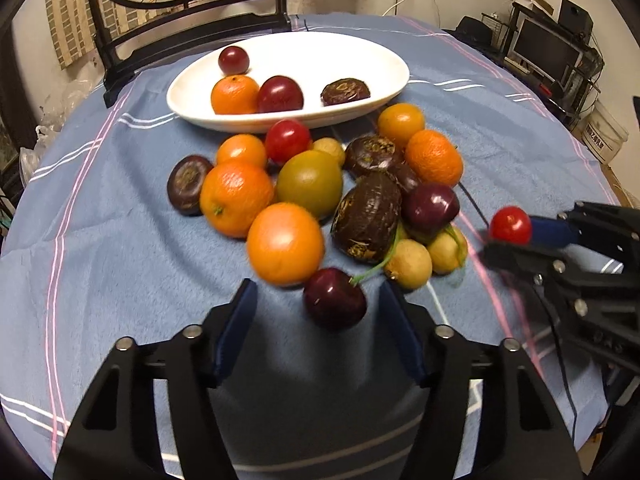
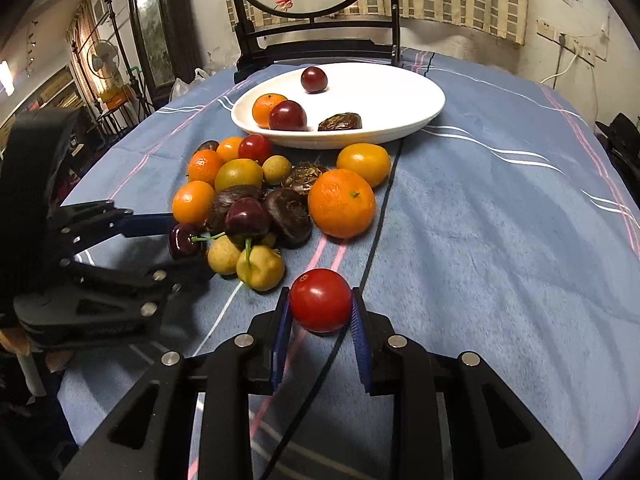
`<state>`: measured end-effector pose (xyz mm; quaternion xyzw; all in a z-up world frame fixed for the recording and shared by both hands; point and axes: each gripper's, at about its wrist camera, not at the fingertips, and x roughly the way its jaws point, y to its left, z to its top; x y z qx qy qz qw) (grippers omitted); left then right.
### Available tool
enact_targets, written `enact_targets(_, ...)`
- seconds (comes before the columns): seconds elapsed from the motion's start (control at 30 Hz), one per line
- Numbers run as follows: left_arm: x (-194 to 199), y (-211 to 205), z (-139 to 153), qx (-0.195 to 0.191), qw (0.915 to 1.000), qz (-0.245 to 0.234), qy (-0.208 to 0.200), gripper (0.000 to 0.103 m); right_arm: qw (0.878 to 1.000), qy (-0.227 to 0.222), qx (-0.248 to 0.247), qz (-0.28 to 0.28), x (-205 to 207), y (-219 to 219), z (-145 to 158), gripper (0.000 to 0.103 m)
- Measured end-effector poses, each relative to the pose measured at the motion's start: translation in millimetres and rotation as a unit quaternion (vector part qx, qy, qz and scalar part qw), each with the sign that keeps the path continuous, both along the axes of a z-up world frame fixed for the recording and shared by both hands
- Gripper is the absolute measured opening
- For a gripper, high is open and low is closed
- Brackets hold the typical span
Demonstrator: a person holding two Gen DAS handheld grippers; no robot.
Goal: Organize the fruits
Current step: 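Grasp a red tomato with the right tool while the left tool grasps a stemmed cherry, then carry the tomato and cherry over the plate and open both tools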
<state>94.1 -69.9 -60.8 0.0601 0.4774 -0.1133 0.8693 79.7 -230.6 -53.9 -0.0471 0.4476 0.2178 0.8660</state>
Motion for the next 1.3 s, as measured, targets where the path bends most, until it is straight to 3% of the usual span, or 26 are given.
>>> enact_targets(0.1,0.4,-1.6,2.1,-0.004,1.0000,-0.006,0.006,0.045,1.000,-0.001,0.005,-0.002,-5.9,-3.6,1.2,0.028)
enact_targets(0.17,-2.4,-1.2,3.5,-0.003,0.9999,-0.011,0.011,0.029,1.000,-0.001,0.008,-0.002,-9.7,-5.7,2.5,0.028)
enact_targets(0.3,-8.8,5.9,9.4,-0.021,0.9989,-0.032,0.025,0.028,1.000,-0.006,0.011,0.002,-12.8,-4.9,8.1,0.028)
enact_targets(0.7,-13.0,38.6,59.9,-0.083,0.9952,-0.046,-0.025,0.028,0.999,-0.037,0.025,0.013,-1.7,4.7,34.9,0.028)
enact_targets(0.9,39.2,51.6,85.4,-0.101,0.9930,0.006,-0.062,0.028,0.995,-0.082,0.058,-0.007,32.2,13.7,66.1,0.029)
enact_targets(1.0,80.8,55.0,85.3,-0.084,0.9927,0.038,-0.077,0.028,0.992,-0.096,0.078,-0.025,59.5,22.0,72.9,0.029)
enact_targets(1.17,137.5,68.4,71.1,-0.097,0.9892,0.097,-0.051,0.028,0.996,-0.053,0.059,-0.028,108.8,49.9,50.4,0.029)
enact_targets(1.3,166.7,66.1,51.2,-0.082,0.9900,0.111,-0.028,0.028,0.999,-0.025,0.039,-0.027,132.4,65.4,28.8,0.029)
